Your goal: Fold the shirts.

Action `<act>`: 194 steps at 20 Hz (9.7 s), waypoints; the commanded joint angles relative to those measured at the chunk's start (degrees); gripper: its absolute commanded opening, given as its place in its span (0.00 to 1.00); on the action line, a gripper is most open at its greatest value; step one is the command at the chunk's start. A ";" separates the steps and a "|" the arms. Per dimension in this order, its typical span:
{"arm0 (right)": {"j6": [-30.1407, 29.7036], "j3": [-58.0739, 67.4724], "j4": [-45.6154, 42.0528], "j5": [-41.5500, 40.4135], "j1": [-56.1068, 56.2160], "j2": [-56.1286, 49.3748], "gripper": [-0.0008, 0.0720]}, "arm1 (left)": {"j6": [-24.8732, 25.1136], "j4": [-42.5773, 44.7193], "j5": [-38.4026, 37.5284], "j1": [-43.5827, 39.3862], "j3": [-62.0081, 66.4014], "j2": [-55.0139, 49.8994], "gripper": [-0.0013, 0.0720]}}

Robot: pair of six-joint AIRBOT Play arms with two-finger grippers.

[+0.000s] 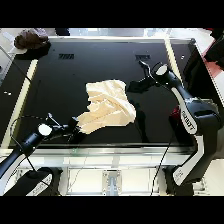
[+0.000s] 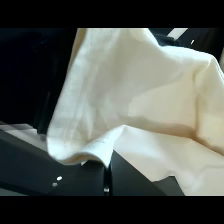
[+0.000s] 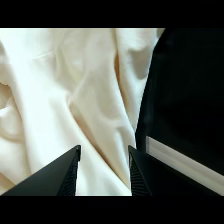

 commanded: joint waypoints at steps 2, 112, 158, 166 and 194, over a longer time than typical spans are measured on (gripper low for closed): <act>-0.13 0.09 0.02 -3.13 1.20 -3.19 0.49 | 1.55 -0.09 0.72 0.00 -0.02 -0.50 0.03; 5.88 -4.46 5.73 9.99 -19.52 0.22 0.63 | 46.84 -26.21 -23.61 56.41 0.81 -9.84 0.03; 1.62 14.36 -16.48 7.91 -15.61 55.93 0.03 | 44.89 10.25 -39.91 35.52 84.59 -2.01 0.03; 1.57 12.35 -9.05 11.08 -5.92 15.37 0.03 | 36.48 47.21 -41.33 9.84 84.48 -38.42 0.03; 7.39 -0.85 -28.72 10.05 -8.90 10.64 0.03 | 28.37 51.32 -16.35 6.47 46.29 -28.26 0.03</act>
